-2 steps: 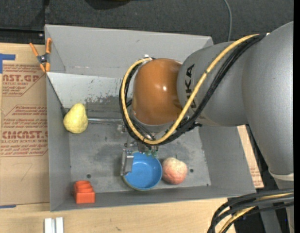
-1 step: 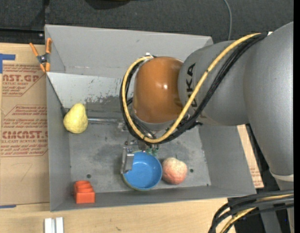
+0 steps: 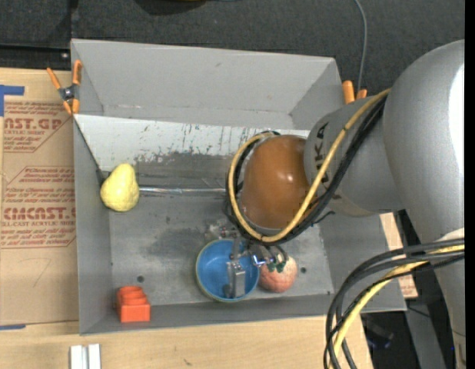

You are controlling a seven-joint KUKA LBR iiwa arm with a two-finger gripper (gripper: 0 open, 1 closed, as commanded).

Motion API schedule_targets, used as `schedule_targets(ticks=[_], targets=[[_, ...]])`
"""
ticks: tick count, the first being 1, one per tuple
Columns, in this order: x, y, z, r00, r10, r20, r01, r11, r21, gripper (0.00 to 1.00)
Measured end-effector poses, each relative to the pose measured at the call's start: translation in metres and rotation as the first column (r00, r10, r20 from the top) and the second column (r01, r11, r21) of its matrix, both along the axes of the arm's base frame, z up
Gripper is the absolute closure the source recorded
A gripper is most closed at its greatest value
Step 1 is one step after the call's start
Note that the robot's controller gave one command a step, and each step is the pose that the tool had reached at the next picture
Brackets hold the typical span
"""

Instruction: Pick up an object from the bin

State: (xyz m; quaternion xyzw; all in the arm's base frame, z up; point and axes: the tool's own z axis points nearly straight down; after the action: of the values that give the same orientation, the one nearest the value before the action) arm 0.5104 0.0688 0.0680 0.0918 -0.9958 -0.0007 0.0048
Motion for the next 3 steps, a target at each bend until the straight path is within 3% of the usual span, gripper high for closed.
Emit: schedule_targets(ticks=[1, 2, 3], targets=[[-0.01, 0.01, 0.066, 0.933, 0.36, 0.013, -0.36, 0.933, 0.002, 0.0], [0.001, 0.001, 0.0, 1.0, -0.001, 0.002, 0.001, 1.0, 0.002, 0.0], [-0.002, 0.015, 0.002, 0.798, 0.602, 0.017, -0.602, 0.798, 0.001, 0.0]])
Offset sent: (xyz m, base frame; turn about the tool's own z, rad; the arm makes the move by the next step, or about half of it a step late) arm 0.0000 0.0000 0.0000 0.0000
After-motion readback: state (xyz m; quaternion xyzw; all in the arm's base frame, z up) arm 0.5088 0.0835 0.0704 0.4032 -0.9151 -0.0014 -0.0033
